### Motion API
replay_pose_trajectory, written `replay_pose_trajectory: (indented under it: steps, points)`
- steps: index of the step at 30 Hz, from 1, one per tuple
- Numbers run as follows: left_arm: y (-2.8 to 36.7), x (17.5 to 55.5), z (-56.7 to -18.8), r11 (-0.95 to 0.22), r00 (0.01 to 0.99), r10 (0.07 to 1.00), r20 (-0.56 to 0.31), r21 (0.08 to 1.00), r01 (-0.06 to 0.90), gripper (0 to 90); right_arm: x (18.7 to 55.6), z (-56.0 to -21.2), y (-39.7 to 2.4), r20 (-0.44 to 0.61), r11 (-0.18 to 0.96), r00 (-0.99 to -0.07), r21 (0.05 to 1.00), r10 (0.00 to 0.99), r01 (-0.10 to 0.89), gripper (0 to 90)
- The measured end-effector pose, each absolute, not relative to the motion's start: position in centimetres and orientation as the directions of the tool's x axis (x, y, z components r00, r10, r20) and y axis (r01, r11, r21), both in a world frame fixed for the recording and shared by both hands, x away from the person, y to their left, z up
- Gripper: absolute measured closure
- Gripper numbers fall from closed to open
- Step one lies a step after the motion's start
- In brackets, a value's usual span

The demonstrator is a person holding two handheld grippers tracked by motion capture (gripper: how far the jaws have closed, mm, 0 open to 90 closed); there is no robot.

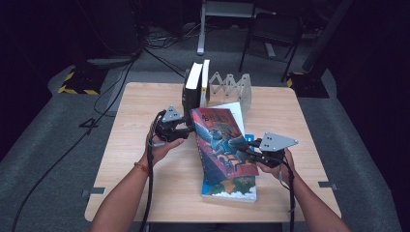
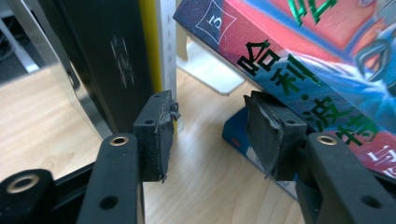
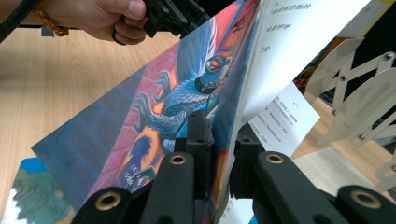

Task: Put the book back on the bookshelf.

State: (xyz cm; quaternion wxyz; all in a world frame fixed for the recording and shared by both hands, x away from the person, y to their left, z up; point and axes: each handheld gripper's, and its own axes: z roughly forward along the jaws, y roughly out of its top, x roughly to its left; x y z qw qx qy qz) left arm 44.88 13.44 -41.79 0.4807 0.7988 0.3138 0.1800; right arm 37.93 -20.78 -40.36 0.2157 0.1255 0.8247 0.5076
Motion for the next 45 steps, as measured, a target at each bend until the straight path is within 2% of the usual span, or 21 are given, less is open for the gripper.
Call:
replay_pose_trajectory:
  steps: [3,5,7,13,19,22,31,35,39,41,45]
  points:
    - [13.1,44.6,-41.3,-0.337,0.74,0.673,-0.004,0.888,0.312,51.9,37.7,-40.5,-21.2,-0.216,0.423,-0.871,0.906,0.442,-0.01,82.0]
    - [12.5,44.0,-41.0,-0.365,0.741,0.67,0.041,0.888,0.281,51.9,37.2,-41.1,-21.6,-0.205,0.401,-0.867,0.916,0.455,-0.007,82.3]
    - [11.9,43.2,-40.8,-0.389,0.744,0.663,0.083,0.888,0.247,52.8,35.9,-41.7,-21.9,-0.249,0.421,-0.853,0.906,0.459,-0.038,82.4]
    - [11.3,43.0,-40.4,-0.323,0.755,0.655,0.031,0.915,0.242,59.3,35.2,-41.2,-22.8,-0.264,0.413,-0.847,0.909,0.461,-0.059,82.4]
    - [12.0,44.6,-39.1,-0.234,0.749,0.662,-0.036,0.939,0.252,59.2,35.9,-40.2,-22.6,-0.265,0.369,-0.85,0.925,0.455,-0.09,82.4]
    - [12.5,45.0,-38.9,-0.227,0.75,0.66,-0.048,0.939,0.259,62.2,36.2,-40.0,-21.9,-0.302,0.396,-0.851,0.91,0.43,-0.123,81.8]
    - [11.5,42.6,-36.6,-0.203,0.801,0.598,-0.03,0.961,0.188,62.1,35.3,-41.2,-22.6,-0.289,0.415,-0.843,0.906,0.454,-0.087,80.5]
    - [10.6,40.8,-35.7,-0.237,0.812,0.583,0.022,0.961,0.144,60.7,33.8,-41.8,-23.3,-0.291,0.405,-0.832,0.91,0.472,-0.088,82.1]
    - [10.4,39.4,-35.3,-0.261,0.79,0.61,0.063,0.957,0.125,56.4,33.1,-41.8,-23.7,-0.289,0.411,-0.835,0.908,0.468,-0.084,83.0]
    - [10.5,38.9,-35.3,-0.261,0.788,0.611,0.069,0.958,0.118,56.0,32.5,-41.9,-23.9,-0.295,0.407,-0.834,0.908,0.466,-0.094,83.6]
    - [11.3,38.2,-35.5,-0.255,0.791,0.609,0.066,0.96,0.116,52.9,30.6,-41.9,-23.4,-0.39,0.45,-0.812,0.875,0.434,-0.179,84.3]
